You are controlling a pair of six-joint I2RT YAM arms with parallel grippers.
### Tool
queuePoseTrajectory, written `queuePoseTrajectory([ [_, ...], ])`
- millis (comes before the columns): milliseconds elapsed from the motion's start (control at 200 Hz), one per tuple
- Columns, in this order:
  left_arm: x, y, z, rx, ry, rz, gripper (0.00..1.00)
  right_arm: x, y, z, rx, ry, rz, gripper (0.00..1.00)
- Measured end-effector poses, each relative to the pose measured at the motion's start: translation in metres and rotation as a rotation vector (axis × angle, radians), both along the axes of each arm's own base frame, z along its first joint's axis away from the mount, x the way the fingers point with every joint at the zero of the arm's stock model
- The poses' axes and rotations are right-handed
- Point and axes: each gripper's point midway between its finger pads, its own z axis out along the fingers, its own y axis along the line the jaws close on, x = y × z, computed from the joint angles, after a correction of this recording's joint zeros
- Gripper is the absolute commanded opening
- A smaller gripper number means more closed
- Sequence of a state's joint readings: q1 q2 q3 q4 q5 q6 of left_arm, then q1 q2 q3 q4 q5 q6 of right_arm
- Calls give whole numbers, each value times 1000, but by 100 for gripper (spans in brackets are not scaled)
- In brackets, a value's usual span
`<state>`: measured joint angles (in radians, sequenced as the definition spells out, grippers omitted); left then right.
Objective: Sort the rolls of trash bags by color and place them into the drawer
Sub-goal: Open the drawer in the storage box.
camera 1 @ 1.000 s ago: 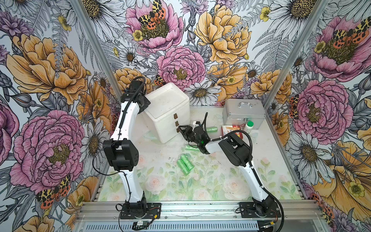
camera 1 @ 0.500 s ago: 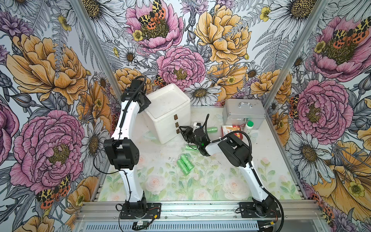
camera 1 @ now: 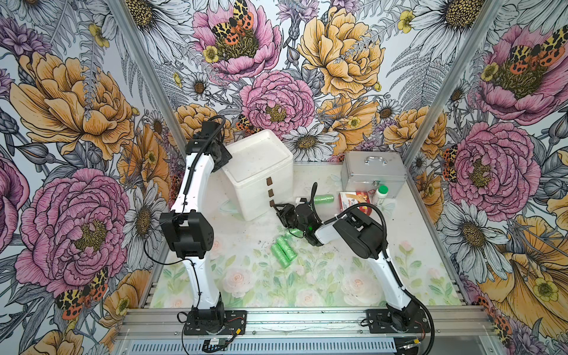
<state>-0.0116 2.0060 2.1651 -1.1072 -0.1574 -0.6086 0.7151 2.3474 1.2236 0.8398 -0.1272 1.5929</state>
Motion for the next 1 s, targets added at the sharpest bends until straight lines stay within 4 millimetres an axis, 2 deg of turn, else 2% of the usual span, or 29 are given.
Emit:
queuePoseTrajectory([
  [245,0,0,0,0,1,0,0,1,1,1,0,-4,1,51],
  [550,0,0,0,0,1,-1,0,21,11,5,28,-30,11,50],
  [761,1,0,0,-3,-1,9,0,26,12,6,42,-39,16,50],
  [1001,1,1,0,-9,-6,31,0,33,12,10,78,-56,3,44],
])
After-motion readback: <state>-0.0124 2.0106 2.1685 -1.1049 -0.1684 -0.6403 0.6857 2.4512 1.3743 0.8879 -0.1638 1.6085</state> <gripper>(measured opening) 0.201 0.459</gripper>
